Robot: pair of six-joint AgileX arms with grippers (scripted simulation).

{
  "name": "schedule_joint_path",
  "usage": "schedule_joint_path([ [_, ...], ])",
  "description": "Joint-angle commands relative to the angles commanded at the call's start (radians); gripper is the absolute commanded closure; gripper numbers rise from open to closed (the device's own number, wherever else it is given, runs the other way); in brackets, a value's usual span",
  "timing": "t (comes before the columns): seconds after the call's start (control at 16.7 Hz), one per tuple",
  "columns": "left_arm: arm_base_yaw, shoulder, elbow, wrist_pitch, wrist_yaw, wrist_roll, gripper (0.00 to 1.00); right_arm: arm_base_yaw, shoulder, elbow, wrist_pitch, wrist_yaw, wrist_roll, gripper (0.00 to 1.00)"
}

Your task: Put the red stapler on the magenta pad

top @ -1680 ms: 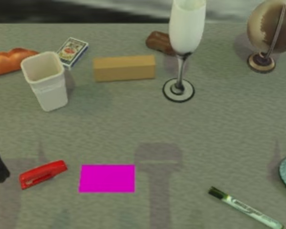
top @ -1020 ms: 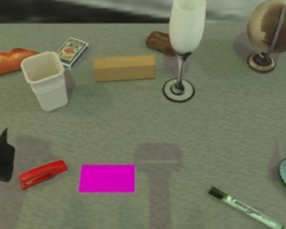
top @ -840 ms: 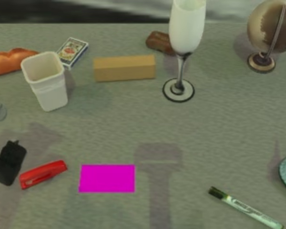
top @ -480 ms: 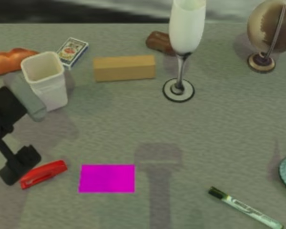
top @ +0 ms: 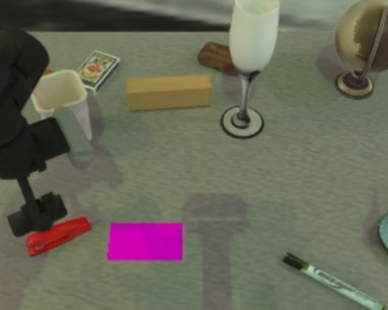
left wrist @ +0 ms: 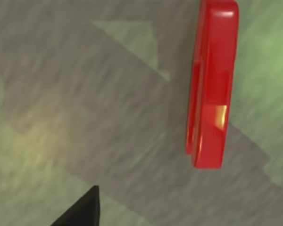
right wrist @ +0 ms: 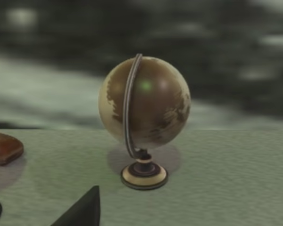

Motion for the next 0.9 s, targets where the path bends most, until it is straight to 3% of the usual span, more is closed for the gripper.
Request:
schedule_joint_path([
  [0.48,0.003,0.020,-0.025,0.038,0.000,0.003,0.00,0.000,0.000,0.000,0.000,0.000,0.000,0.00],
  [0.9,0.004,0.159,-0.192,0.354,0.000,0.008,0.00,0.000,0.000,0.000,0.000,0.000,0.000,0.00],
])
